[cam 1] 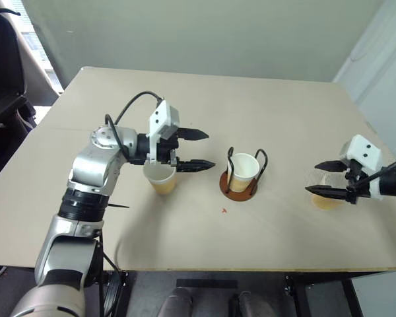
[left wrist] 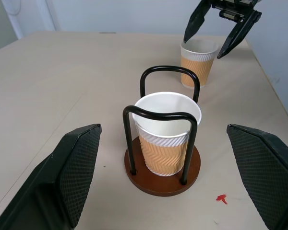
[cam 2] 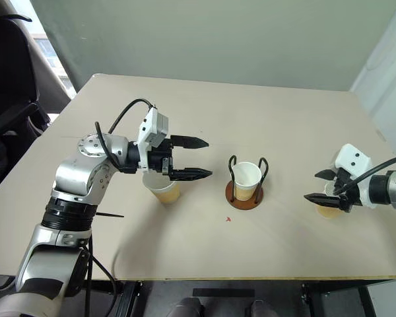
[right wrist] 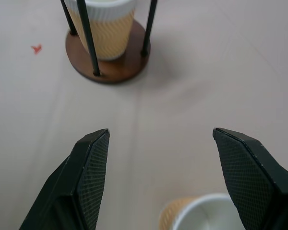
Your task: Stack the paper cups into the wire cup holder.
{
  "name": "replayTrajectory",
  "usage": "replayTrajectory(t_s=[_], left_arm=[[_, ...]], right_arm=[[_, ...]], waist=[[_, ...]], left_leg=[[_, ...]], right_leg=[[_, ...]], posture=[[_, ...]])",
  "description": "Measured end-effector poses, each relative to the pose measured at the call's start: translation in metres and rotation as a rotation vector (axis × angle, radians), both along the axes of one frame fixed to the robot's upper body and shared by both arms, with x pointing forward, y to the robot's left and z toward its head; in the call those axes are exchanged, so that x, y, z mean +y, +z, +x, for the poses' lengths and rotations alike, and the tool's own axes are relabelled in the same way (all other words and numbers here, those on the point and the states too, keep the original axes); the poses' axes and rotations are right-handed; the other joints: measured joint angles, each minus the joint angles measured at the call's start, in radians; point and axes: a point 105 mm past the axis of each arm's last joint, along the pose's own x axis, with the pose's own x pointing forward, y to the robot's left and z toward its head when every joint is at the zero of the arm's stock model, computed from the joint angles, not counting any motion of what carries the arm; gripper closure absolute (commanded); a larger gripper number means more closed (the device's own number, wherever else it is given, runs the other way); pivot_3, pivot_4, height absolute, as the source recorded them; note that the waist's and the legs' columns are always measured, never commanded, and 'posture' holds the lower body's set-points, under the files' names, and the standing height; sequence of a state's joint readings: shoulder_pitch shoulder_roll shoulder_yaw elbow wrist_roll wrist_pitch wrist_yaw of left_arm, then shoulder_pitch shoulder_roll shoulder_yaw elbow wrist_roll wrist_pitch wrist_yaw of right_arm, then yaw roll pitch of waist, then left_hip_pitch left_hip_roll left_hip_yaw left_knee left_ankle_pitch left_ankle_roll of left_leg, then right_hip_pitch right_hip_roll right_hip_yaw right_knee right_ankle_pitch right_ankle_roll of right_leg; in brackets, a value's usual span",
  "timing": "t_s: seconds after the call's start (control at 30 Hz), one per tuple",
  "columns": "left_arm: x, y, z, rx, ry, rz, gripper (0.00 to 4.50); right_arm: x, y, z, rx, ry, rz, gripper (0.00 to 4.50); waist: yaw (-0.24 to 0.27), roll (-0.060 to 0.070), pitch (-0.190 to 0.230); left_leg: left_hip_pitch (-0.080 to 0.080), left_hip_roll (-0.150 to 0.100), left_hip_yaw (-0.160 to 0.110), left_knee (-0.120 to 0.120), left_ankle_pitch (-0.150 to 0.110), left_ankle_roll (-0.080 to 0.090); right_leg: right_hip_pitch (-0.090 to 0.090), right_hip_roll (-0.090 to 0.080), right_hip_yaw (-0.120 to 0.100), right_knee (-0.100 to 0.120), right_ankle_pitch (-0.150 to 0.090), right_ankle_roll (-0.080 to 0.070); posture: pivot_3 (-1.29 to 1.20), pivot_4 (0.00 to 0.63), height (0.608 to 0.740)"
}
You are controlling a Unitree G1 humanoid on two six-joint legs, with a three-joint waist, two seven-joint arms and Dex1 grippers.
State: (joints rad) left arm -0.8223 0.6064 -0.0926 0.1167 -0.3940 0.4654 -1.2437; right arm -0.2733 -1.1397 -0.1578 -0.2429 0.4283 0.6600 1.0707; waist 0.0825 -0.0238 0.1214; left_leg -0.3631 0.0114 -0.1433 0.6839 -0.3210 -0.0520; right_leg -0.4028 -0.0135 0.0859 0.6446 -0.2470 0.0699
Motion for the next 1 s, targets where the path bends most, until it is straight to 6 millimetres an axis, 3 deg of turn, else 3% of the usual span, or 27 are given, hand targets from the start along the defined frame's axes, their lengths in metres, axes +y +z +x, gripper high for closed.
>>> replayTrajectory(t_s=[0.57,1.0], left_arm=[[-0.003,0.001,-0.005,-0.013,-0.056,0.000,0.00],[-0.002,0.002,-0.013,-0.011,-0.114,0.017,0.00]], right_arm=[[-0.030,-0.018,-0.014,0.053,-0.110,-0.042,1.05],[-0.041,-0.026,-0.010,0.053,-0.131,-0.094,1.05]], waist=[[0.000,0.000,0.000],[-0.002,0.000,0.000]], left_leg=[[0.000,0.000,0.007,0.000,0.000,0.000],[0.001,0.001,0.009,0.000,0.000,0.001]], right_leg=[[0.000,0.000,0.000,0.000,0.000,0.000],[0.000,0.000,0.001,0.000,0.000,0.000]], posture=[[0.00,0.150,0.740],[0.00,0.150,0.740]])
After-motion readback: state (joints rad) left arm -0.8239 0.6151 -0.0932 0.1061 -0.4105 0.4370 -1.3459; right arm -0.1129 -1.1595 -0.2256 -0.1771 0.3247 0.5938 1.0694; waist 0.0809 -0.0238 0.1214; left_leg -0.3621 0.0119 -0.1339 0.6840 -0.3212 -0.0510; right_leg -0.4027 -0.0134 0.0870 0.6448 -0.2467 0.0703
